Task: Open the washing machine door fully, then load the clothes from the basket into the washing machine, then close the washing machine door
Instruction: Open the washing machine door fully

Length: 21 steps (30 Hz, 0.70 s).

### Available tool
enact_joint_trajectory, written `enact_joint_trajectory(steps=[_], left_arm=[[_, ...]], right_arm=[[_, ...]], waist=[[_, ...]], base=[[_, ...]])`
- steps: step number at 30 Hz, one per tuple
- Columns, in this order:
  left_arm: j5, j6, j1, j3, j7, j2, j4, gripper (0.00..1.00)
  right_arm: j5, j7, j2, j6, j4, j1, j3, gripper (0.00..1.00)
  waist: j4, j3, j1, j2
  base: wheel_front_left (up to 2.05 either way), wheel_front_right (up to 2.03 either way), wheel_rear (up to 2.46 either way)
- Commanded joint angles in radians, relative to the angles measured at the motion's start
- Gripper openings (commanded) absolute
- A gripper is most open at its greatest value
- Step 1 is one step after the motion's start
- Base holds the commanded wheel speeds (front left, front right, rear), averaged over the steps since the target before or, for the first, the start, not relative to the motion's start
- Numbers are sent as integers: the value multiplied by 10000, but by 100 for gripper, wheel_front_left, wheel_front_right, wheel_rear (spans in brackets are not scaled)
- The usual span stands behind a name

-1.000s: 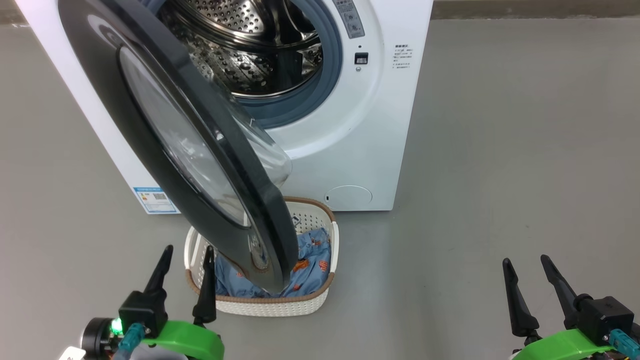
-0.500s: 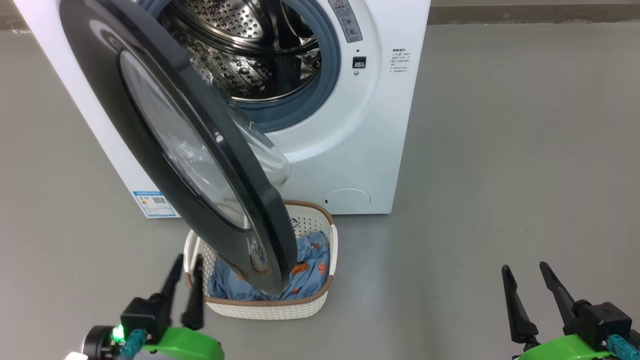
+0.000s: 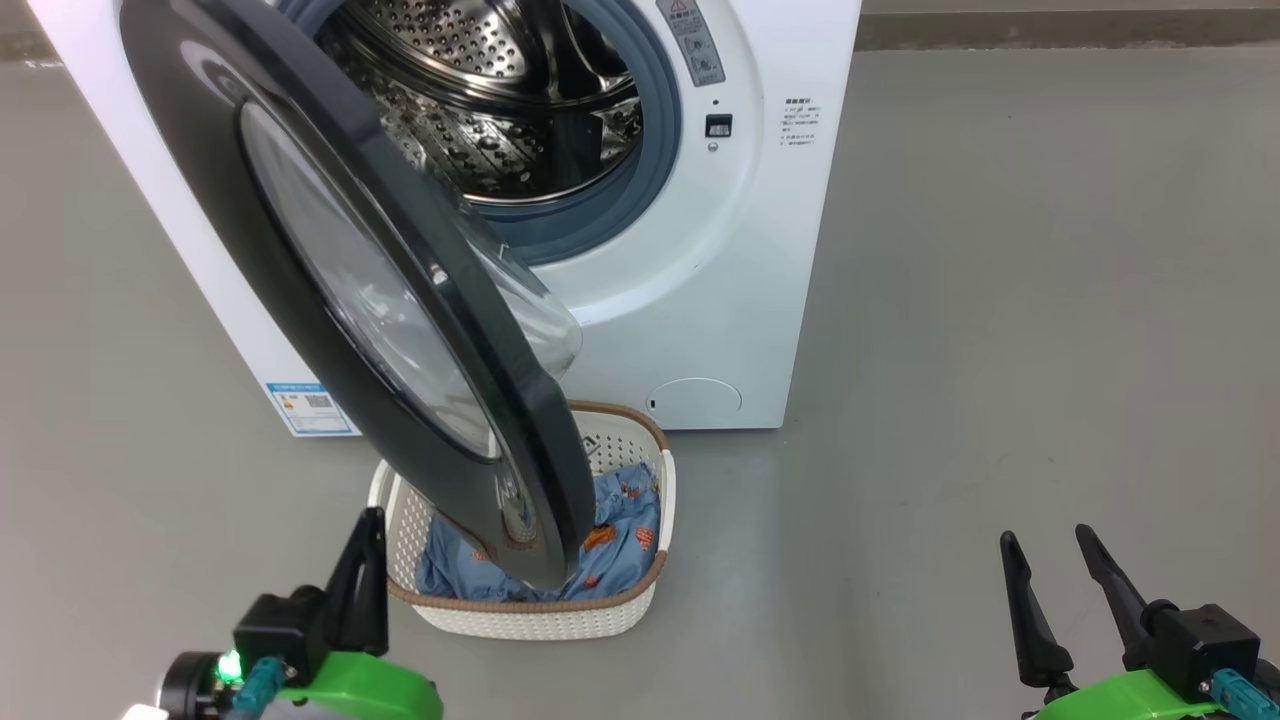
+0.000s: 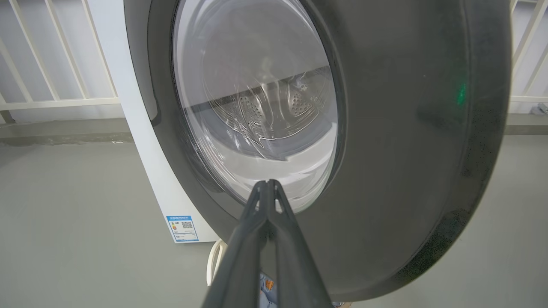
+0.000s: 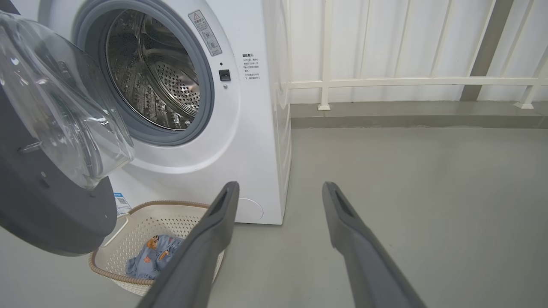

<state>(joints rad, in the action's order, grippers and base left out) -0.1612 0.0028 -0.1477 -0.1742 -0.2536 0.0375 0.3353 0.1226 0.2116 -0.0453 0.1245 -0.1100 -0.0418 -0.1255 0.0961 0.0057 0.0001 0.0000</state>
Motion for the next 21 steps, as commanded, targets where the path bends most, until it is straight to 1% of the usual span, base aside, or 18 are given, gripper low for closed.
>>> enact_joint_trajectory(steps=[1,5,8,15,18,21], left_arm=[[9,0,-333,365,-82,131,-273,0],[67,71,-550,578,-82,166,-559,0],[141,144,-935,842,-82,327,-870,0],[361,377,-1921,1320,-82,650,-2024,0],[548,459,-2514,1155,-82,614,-2860,0],[650,463,-2851,681,-13,465,-3513,0]], right_arm=[[-83,6,-50,62,225,100,297,100],[-94,2,-50,62,246,110,292,100],[-102,13,-50,62,266,115,267,100],[-180,18,-50,62,231,97,288,100],[-286,19,-49,62,251,93,286,100],[-302,16,-49,62,276,68,348,100]], waist=[[-1,7,-1,0],[27,74,-1,0],[72,142,-1,0],[45,176,-1,0],[63,172,-1,0],[109,162,-1,0]], base=[[0,0,0],[0,0,0],[0,0,0],[0,0,0],[0,0,0],[0,0,0]])
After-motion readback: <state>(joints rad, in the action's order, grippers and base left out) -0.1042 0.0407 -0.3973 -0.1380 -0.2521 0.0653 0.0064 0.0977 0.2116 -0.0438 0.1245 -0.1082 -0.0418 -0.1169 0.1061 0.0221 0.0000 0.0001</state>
